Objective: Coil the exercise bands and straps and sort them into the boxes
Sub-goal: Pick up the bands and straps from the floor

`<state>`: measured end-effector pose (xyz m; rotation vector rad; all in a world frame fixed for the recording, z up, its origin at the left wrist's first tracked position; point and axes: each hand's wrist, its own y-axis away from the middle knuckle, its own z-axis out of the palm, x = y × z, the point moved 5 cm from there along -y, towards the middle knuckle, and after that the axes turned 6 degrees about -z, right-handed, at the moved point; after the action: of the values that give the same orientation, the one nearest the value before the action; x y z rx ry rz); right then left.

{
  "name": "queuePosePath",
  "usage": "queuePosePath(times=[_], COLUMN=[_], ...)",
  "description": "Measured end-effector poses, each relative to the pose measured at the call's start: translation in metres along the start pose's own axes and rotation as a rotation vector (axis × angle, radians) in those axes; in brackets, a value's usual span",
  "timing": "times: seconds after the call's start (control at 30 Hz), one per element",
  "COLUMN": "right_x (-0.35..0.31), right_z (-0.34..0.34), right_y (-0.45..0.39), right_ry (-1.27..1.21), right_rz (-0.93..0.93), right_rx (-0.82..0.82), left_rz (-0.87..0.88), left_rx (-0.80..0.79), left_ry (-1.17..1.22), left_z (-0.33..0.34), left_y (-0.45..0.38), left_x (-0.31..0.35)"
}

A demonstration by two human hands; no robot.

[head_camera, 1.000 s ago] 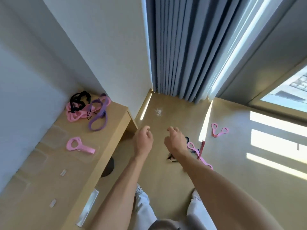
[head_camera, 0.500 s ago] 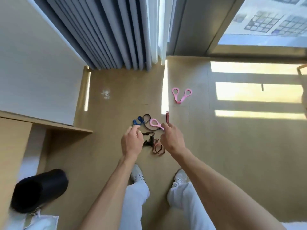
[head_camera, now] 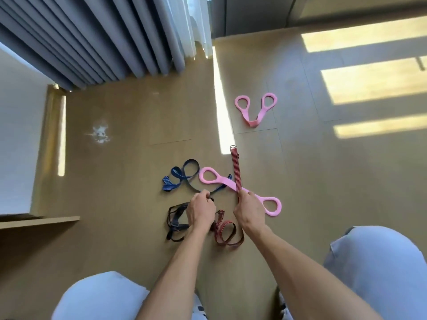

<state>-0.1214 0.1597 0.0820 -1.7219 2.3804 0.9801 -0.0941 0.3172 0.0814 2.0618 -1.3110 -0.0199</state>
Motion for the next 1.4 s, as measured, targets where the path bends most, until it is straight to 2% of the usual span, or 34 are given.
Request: queuePosePath(times=[0.13, 0.33, 0.53, 0.67, 0.77, 0.87, 1.0, 1.1, 1.2, 1.3, 1.4], right_x=[0.034, 0.067, 0.077, 0.077, 0.072, 0.062, 0.052, 0.047, 0.027, 0.0, -0.027], right_z=[0.047, 0.078, 0.086, 0.079, 0.068, 0.06, 0.052, 0.036, 0.015, -0.005, -0.017], right_y=[-0.038, -0.054, -0.066, -0.067, -0.066, -0.065, -0.063, -0.061, -0.064, -0.073, -0.085], right_ry=[-0.062, -0.088, -0.13, -0.256, -0.329, -0.436, -0.482, -0.501, -0.547, -0.774, -1.025], right_rz=[0.072, 0.087, 0.104, 0.145, 0.159, 0.148, 0.217, 0.295, 0.259, 0.291, 0.372], right_rx=[0.037, 0.092, 0.101, 0.151, 0.21, 0.217, 0.2, 0.265, 0.331, 0.348, 0.221], left_rz=[-0.019, -0.084, -0.314, -0.462, -0.506, -0.44, -0.317, -0.174, -0.085, 0.004, 0.054], left_rx=[-0.048, -0.228, -0.175, -0.146, -0.197, -0.185, -0.132, -0.145, -0.104, -0.088, -0.128], left_ry=[0.018, 0.439, 0.867, 1.068, 1.229, 1.285, 1.228, 1.196, 1.13, 1.076, 1.058], left_z=[0.061, 0.125, 0.142, 0.142, 0.133, 0.117, 0.089, 0.061, 0.035, 0.018, 0.008], left_y=[-0.043, -0.064, -0.077, -0.073, -0.067, -0.067, -0.066, -0.067, -0.066, -0.066, -0.061], left_x=[0.0, 0.027, 0.029, 0.025, 0.031, 0.04, 0.047, 0.054, 0.057, 0.061, 0.062])
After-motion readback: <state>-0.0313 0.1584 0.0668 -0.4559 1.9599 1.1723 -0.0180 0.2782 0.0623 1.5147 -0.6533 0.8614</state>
